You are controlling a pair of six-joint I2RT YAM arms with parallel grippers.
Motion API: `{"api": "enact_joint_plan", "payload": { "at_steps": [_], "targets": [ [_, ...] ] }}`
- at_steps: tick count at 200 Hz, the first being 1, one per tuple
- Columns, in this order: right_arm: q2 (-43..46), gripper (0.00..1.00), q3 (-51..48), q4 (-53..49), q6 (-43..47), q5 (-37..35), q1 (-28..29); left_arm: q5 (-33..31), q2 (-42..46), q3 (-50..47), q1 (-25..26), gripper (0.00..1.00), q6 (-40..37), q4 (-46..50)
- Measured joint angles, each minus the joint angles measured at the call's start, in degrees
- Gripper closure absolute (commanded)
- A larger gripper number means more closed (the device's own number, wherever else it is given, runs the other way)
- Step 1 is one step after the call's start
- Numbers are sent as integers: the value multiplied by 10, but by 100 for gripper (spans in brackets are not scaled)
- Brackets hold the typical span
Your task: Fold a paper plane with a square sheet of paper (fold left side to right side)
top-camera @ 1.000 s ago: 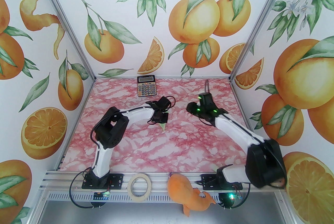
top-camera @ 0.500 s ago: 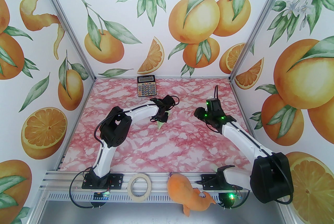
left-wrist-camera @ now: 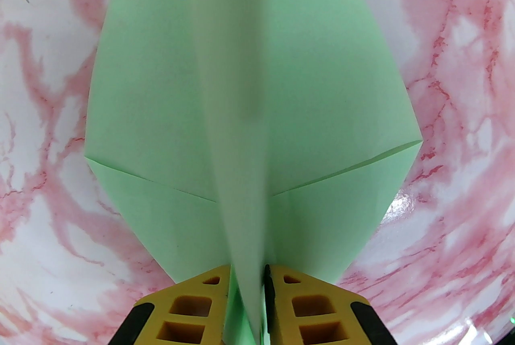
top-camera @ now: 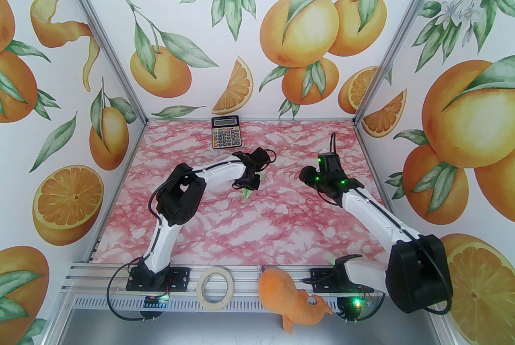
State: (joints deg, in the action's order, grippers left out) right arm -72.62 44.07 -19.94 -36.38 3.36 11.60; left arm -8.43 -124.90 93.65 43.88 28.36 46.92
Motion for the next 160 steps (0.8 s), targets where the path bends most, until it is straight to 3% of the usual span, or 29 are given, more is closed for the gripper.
{"api": "enact_joint_plan", "payload": {
  "at_steps": [17, 97, 109, 118, 130, 137, 145, 160],
  "targets": [
    [0, 60, 0, 0, 0, 0, 0, -5, -3, 3, 3, 54, 0, 0],
    [0, 54, 0, 0, 1, 1, 0, -15, -3, 7, 8, 53, 2, 1],
    [0, 46, 0, 0, 3, 2, 0, -14, -3, 9, 8, 51, 2, 2],
    [2, 37, 0, 0, 5, 3, 0, -10, -2, 10, 8, 43, -1, 6],
    [7, 19, 1, 0, 8, 7, 0, -4, 6, 11, 7, 34, -3, 11],
    [10, 1, 2, 0, 11, 9, 0, -2, 14, 11, 6, 28, -3, 15],
    [13, 0, 4, 0, 16, 11, 0, 0, 28, 11, 4, 23, -4, 19],
    [20, 0, 10, 0, 24, 13, 0, 5, 67, 10, -3, 4, 0, 22]
  ]
}}
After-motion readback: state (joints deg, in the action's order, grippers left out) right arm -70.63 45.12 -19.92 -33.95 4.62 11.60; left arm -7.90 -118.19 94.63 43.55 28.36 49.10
